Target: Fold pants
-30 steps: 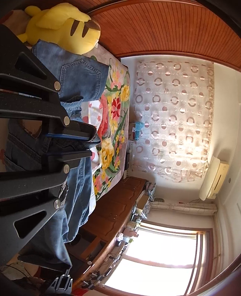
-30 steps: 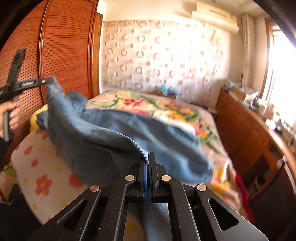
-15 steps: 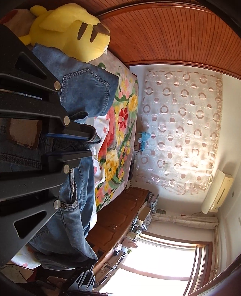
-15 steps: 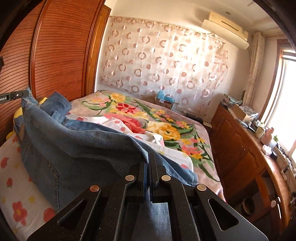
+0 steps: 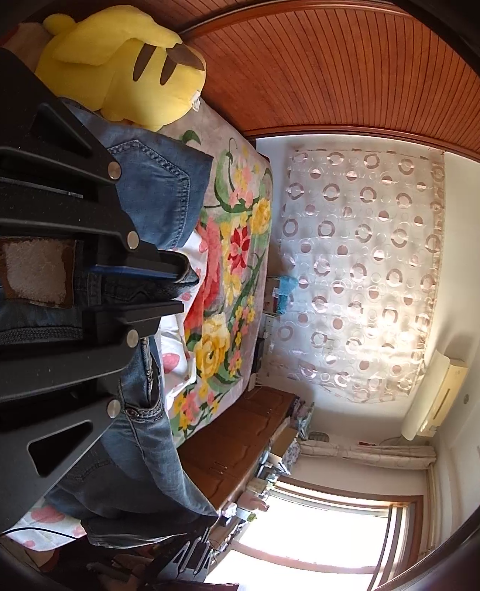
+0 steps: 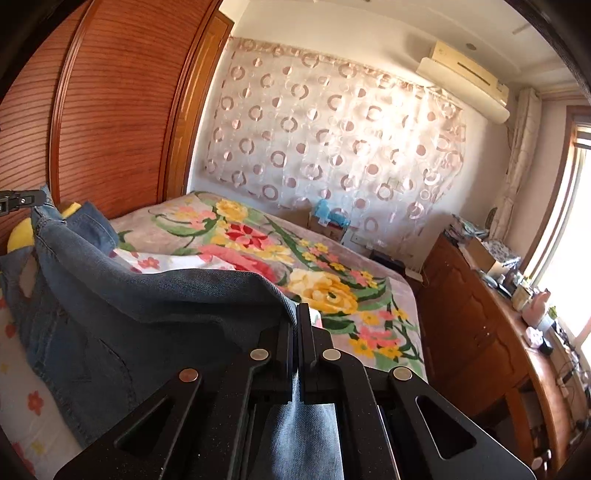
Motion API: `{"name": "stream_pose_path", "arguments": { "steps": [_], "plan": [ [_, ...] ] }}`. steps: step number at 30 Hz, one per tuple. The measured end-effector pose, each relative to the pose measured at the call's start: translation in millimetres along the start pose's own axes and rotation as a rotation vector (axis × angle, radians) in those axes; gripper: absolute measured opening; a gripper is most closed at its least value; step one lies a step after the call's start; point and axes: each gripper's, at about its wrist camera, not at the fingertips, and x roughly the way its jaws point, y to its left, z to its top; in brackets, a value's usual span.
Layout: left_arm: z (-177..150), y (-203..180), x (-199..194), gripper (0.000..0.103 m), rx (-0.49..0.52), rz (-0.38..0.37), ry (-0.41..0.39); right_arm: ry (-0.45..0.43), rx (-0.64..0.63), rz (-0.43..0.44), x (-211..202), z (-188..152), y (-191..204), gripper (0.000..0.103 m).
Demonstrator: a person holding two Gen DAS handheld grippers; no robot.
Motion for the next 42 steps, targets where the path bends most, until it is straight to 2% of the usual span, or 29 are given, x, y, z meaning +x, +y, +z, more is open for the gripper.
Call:
{"name": "stream_pose_path", "arguments": {
  "steps": [5,10,11,14,15,17,20,22,24,26,27,35,42],
  "plan": [
    [-11,3,18,0.013,0.013,0.018,0.041,0.078,0.013,0.028,47,-10,1,0.001],
    [-15,1,25,0.013,0.051,0.037,0.063,0.112,0.008,0.042,70,-15,4,0.001],
    [-16,1,25,0.016,0.050,0.034,0.072,0.118,0.008,0.043,74,-15,4,0.001],
    [-15,0,23,0.031,0.061,0.046,0.069,0.131,0.005,0.045,83,-9,2,0.001],
    [-16,-1,18,0.043,0.071,0.050,0.052,0.133,0.004,0.044,83,-1,-4,0.001],
    [-17,0,10,0.055,0.076,0.044,0.028,0.136,0.008,0.047,78,8,-8,0.001],
    [-20,0,1,0.081,0.078,0.022,0.039,0.140,0.020,0.050,74,10,-8,0.001],
    [-24,-2,-5,0.081,0.087,0.010,0.043,0.150,0.034,0.057,71,10,-9,0.004],
    [-30,-6,-9,0.081,0.090,-0.017,0.065,0.146,0.050,0.064,64,8,-12,0.026],
    [-34,-10,-9,0.081,0.084,-0.051,0.090,0.128,0.066,0.069,51,8,-15,0.044],
    [-38,-14,-12,0.081,0.085,-0.056,0.093,0.122,0.074,0.077,45,7,-17,0.049],
    [-67,-45,-30,0.081,0.128,-0.102,0.125,0.122,0.110,0.100,-12,-22,-27,0.049],
    [-93,-66,-26,0.081,0.140,-0.145,0.163,0.221,0.161,0.148,-37,-75,-32,0.049]
  ]
}}
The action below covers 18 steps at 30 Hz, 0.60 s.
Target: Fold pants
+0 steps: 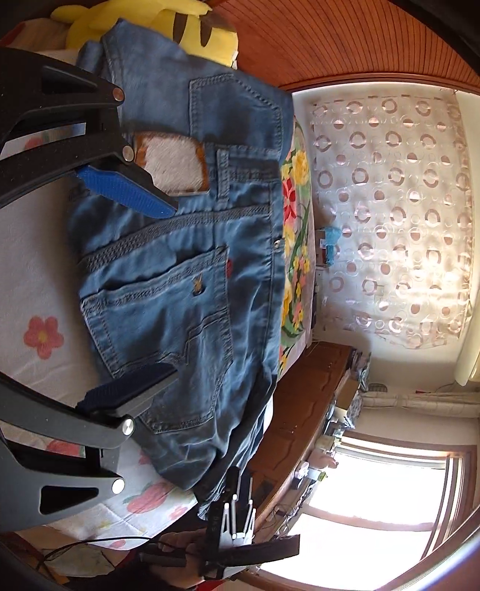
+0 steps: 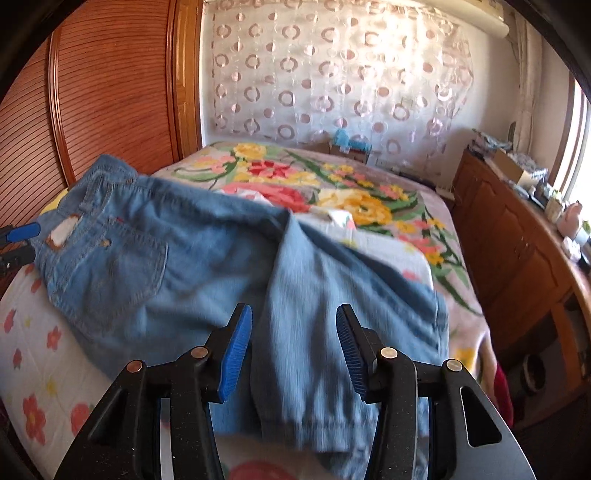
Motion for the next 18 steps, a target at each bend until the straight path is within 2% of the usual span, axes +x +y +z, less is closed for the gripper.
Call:
{"name": "stream_pose_path", "arguments": {
  "steps": [8,10,12,15,18],
  "plan": [
    [-9,-13,19,0.081,0.036,-0.007,0.045,0.086,0.019,0.028,5,-28,-14,0.049],
    [-9,-14,20,0.081,0.040,-0.001,0.052,0.102,-0.003,0.024,7,-28,-17,0.037],
    [-9,-15,21,0.081,0.041,-0.001,0.058,0.114,-0.018,0.013,8,-24,-22,0.010],
    [-9,-16,20,0.081,0.043,-0.004,0.062,0.087,-0.025,0.008,3,-16,-31,0.006],
    [-8,-15,18,0.081,0.041,-0.002,0.053,0.044,-0.021,-0.044,-3,4,-47,0.006]
  ]
}}
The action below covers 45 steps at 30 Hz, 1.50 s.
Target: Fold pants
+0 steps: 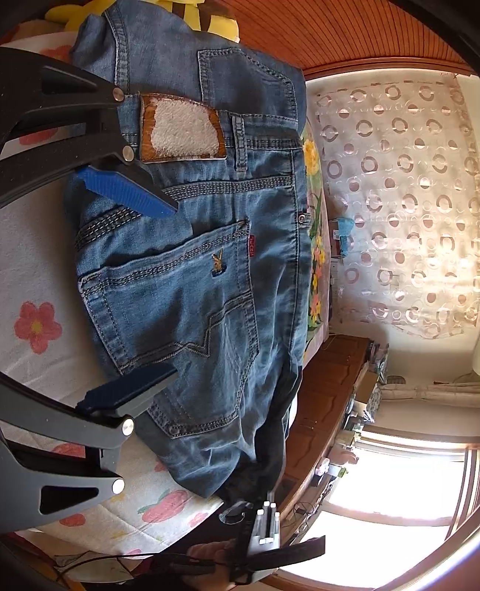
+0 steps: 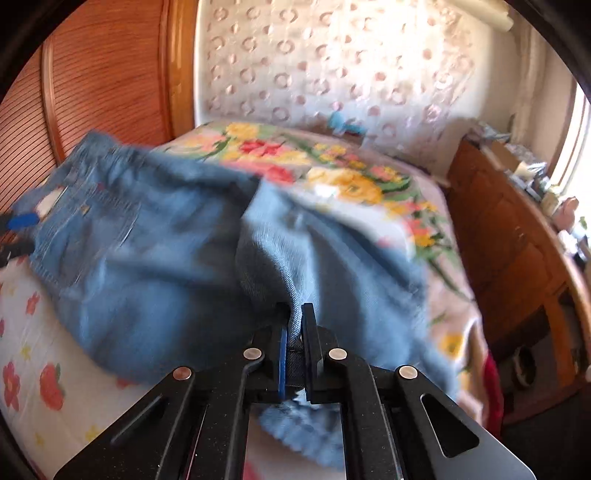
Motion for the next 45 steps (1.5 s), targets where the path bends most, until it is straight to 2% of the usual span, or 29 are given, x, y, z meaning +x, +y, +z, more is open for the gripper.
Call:
{"name": "stream_pose_path", "arguments": {
  "steps": [7,13,14,15,16,17,22,27,33,39,45],
  "plan": [
    [5,-4,-8,0.081,0.007,0.016,-0.045,-0.046,0.035,-0.179,5,49,-48,0.006],
    [6,-6,-17,0.081,0.031,0.032,-0.083,-0.002,0.106,-0.289,41,69,-71,0.006],
    [5,-6,-18,0.081,0.033,0.032,-0.081,0.001,0.122,-0.298,46,71,-71,0.014],
    [4,-5,-19,0.081,0.033,0.032,-0.079,0.003,0.141,-0.307,49,74,-70,0.031],
    [4,-4,-20,0.081,0.031,0.032,-0.077,-0.004,0.161,-0.318,50,75,-68,0.038],
    [3,-3,-21,0.081,0.030,0.034,-0.074,-0.020,0.179,-0.305,47,75,-66,0.045],
    [-1,-2,-26,0.081,0.023,0.048,-0.055,-0.041,0.214,-0.240,31,53,-58,0.046],
    [-6,-2,-38,0.081,0.013,0.053,-0.071,-0.050,0.249,-0.185,1,21,-58,0.060],
    [-15,-8,-50,0.081,0.011,0.054,-0.074,-0.059,0.314,-0.121,-32,-17,-63,0.068],
    [-24,-9,-58,0.081,0.007,0.062,-0.071,-0.028,0.372,-0.078,-44,-48,-70,0.072],
    [-28,-5,-59,0.081,-0.009,0.066,-0.064,0.003,0.462,-0.019,-40,-58,-89,0.072]
  ]
}}
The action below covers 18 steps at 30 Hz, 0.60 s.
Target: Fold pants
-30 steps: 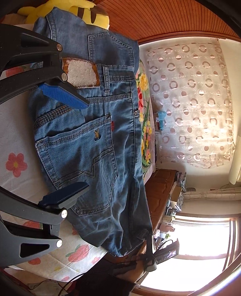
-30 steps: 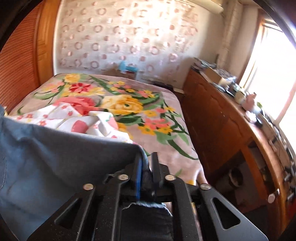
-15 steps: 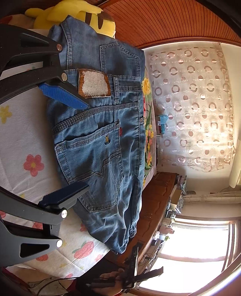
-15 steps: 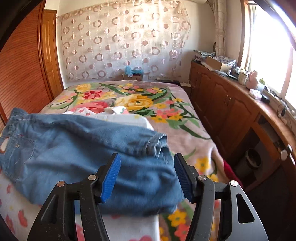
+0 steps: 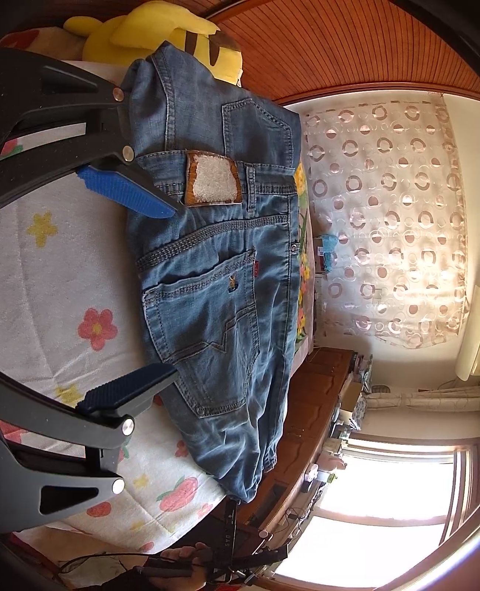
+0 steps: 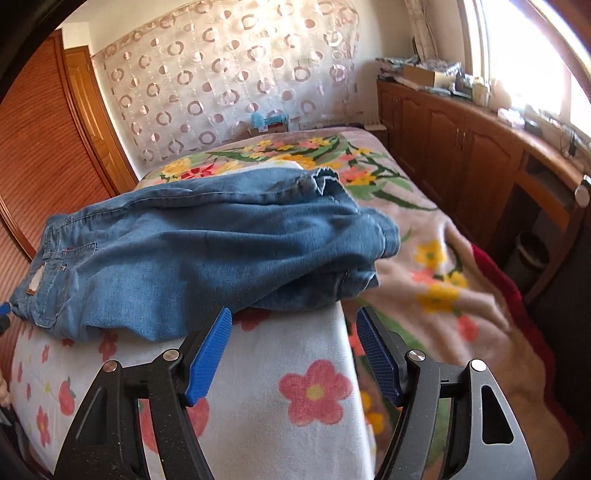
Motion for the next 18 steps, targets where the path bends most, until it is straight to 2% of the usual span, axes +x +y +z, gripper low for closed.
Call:
{"name": "stream_pose_path", "arguments": {
  "steps": [8,18],
  "plan": [
    [-6,5,4,0.081,-0.015,0.006,0.009,0.067,0.111,0.060,24,26,-24,0.075],
    [-12,23,12,0.081,-0.051,0.038,0.029,0.061,0.297,0.126,44,51,-63,0.075]
  ]
}}
